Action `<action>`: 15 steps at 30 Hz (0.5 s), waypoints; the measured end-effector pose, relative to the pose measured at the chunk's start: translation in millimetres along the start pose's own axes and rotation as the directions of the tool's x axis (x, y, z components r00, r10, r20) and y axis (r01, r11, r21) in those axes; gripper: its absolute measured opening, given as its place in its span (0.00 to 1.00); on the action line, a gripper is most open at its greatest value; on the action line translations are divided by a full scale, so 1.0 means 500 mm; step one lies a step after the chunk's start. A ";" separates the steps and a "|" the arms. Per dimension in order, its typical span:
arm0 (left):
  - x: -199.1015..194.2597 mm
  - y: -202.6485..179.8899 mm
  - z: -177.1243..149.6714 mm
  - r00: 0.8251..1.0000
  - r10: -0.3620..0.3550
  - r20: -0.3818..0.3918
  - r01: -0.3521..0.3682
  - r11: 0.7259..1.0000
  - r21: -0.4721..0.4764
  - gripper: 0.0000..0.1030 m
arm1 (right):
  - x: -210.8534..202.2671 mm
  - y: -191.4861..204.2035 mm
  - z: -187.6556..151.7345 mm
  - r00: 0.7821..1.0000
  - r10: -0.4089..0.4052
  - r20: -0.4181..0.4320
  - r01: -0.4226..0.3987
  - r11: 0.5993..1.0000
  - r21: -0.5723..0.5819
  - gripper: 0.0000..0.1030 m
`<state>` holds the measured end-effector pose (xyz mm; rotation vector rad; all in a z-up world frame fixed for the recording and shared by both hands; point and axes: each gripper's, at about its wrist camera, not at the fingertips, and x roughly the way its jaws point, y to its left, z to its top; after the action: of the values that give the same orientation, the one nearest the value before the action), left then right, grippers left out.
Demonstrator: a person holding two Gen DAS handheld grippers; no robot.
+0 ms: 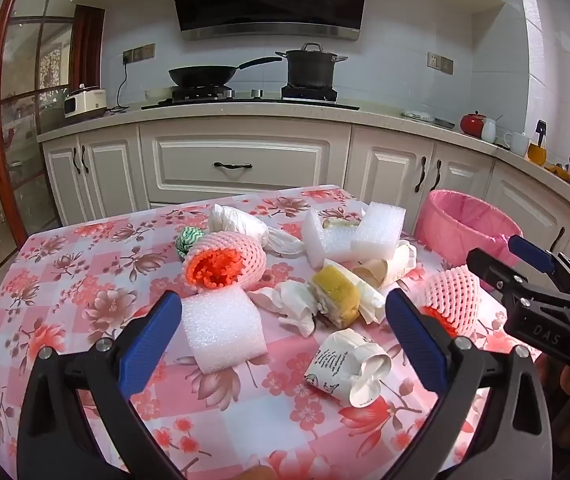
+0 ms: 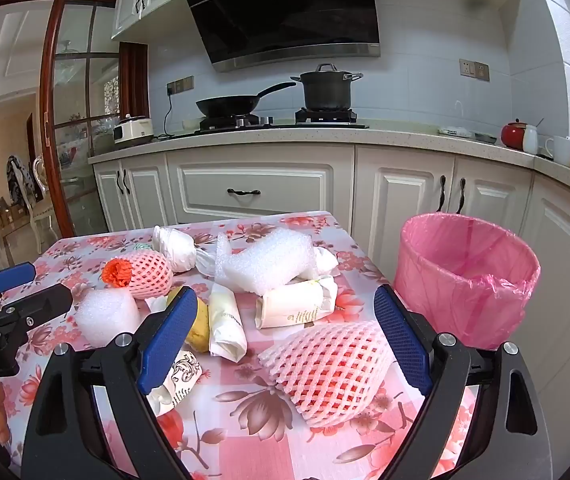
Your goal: Collect trash
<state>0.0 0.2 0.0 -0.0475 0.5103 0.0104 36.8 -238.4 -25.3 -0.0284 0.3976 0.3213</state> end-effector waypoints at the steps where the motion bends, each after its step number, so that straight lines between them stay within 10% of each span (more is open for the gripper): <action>1: 0.000 0.000 0.000 1.000 -0.001 -0.005 0.001 1.000 -0.002 0.96 | 0.001 0.000 0.000 1.000 -0.003 -0.010 0.002 1.000 -0.004 0.82; 15: 0.001 0.000 0.000 1.000 0.000 -0.006 0.000 1.000 -0.002 0.96 | 0.003 -0.001 -0.001 1.000 0.000 -0.006 0.000 1.000 0.000 0.82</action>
<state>0.3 0.3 -0.2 -0.0489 0.5163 0.0109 38.0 -238.3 -26.3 -0.0293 0.4031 0.3216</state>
